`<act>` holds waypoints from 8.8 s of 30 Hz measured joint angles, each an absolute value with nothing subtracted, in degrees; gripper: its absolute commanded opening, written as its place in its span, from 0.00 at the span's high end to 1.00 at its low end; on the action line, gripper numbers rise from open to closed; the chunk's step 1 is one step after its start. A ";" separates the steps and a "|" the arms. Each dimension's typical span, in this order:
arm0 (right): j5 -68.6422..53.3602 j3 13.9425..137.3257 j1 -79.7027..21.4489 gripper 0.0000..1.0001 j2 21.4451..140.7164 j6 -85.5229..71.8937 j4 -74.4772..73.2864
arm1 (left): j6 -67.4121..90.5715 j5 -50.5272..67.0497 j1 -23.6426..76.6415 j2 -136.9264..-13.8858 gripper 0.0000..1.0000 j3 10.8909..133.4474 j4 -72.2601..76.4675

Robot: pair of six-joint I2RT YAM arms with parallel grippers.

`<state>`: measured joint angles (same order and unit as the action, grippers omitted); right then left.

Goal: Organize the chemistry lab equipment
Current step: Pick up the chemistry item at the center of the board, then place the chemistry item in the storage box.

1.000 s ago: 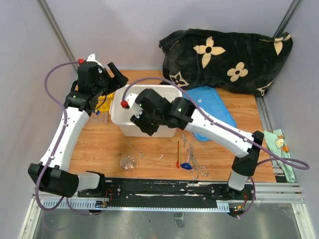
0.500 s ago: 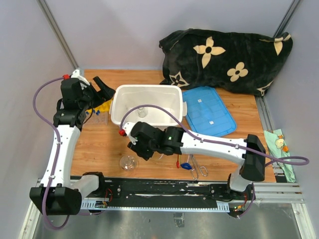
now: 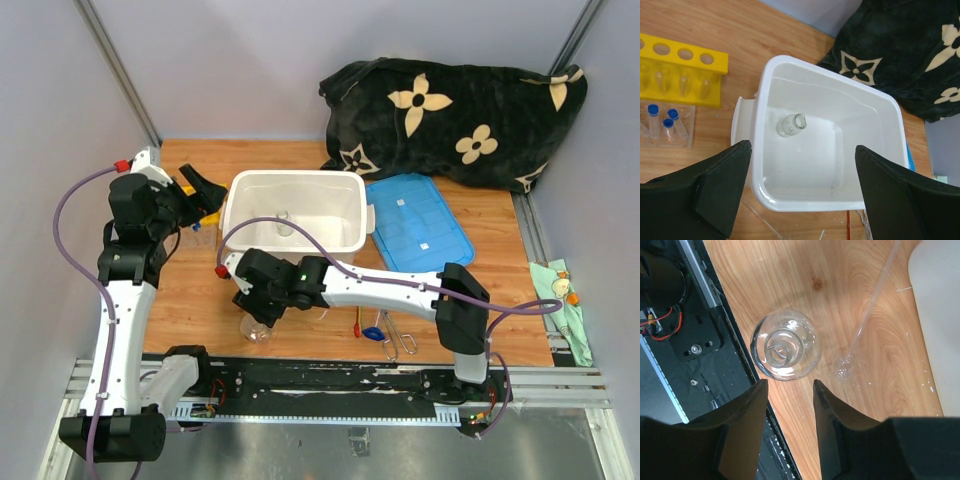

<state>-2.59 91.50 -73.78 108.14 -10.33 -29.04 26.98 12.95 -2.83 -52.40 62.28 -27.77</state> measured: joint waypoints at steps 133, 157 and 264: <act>-8.40 130.91 -39.05 0.99 124.64 -1.48 -48.34 | 40.93 9.69 -2.39 -67.48 0.23 67.88 -22.72; -12.29 128.79 -39.05 0.99 132.88 -2.72 -45.58 | 38.76 9.02 -2.39 -71.72 0.23 71.35 -22.57; 6.20 99.79 -30.46 0.65 86.41 -7.60 -51.81 | 25.74 7.51 27.88 -80.90 0.39 94.11 -29.80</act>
<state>6.20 99.79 -30.46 86.41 -7.60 -51.81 25.74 7.51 27.88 -80.90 94.11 -29.80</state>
